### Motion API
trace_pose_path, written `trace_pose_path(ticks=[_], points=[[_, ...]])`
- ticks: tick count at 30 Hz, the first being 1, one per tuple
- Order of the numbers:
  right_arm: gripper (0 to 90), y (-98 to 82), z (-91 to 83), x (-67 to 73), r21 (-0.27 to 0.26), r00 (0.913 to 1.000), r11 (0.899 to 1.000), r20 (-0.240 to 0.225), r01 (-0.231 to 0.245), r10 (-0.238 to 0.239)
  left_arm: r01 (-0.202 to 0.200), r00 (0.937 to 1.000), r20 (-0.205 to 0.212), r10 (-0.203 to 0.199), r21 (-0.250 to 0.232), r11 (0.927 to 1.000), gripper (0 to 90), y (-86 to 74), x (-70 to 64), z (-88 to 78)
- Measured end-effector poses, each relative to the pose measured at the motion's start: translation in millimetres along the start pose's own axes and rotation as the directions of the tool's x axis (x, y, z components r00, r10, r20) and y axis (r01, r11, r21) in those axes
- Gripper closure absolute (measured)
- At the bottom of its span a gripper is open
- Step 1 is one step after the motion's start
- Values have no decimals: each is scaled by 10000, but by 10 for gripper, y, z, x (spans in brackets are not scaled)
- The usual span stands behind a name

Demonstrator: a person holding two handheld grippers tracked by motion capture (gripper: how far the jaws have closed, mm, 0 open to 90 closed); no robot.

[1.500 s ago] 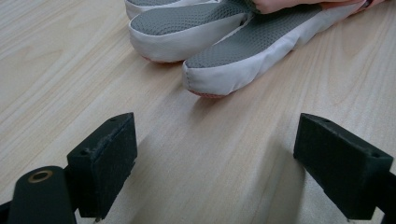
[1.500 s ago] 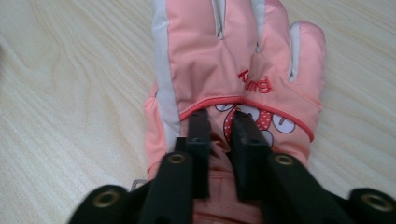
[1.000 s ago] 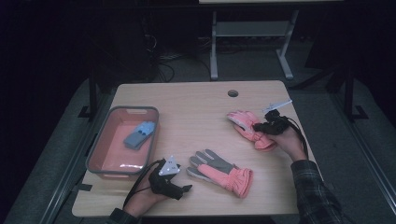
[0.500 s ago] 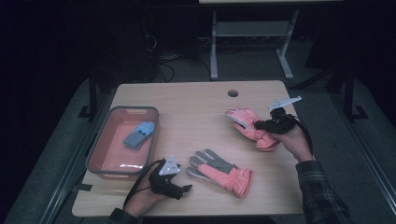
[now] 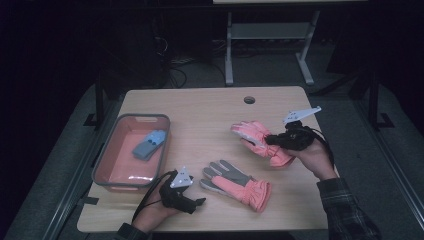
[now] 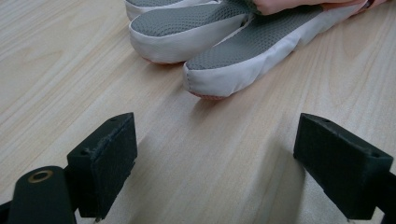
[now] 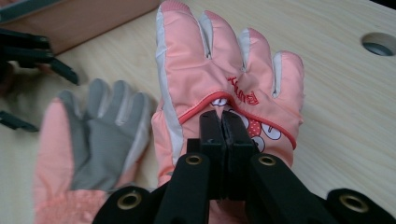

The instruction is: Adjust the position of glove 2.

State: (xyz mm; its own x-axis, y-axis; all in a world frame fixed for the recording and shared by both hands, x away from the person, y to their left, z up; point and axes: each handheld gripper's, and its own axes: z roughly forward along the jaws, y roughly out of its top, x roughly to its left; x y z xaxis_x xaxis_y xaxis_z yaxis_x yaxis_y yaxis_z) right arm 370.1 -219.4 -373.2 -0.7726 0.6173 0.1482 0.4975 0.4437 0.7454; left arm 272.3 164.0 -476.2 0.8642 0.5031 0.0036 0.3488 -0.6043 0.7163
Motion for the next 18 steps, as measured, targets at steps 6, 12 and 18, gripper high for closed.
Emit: trace_pose_path(ticks=[6, 12, 18], points=[[888, 40, 0, 211, -23, 9980, 9991, -467, 433, -434, 6, 10000, 4, -6, -2, 10000, 126, 0, -1, 0], [888, 33, 25, 401, -9, 9915, 9972, -1064, 752, -749, 13, 10000, 2, -13, -23, 10000, 126, 0, -1, 1], [888, 16, 72, 546, 3, 9824, 9953, -1608, 968, -955, 35, 10000, -5, -35, -40, 10000, 126, 0, -2, 3]])
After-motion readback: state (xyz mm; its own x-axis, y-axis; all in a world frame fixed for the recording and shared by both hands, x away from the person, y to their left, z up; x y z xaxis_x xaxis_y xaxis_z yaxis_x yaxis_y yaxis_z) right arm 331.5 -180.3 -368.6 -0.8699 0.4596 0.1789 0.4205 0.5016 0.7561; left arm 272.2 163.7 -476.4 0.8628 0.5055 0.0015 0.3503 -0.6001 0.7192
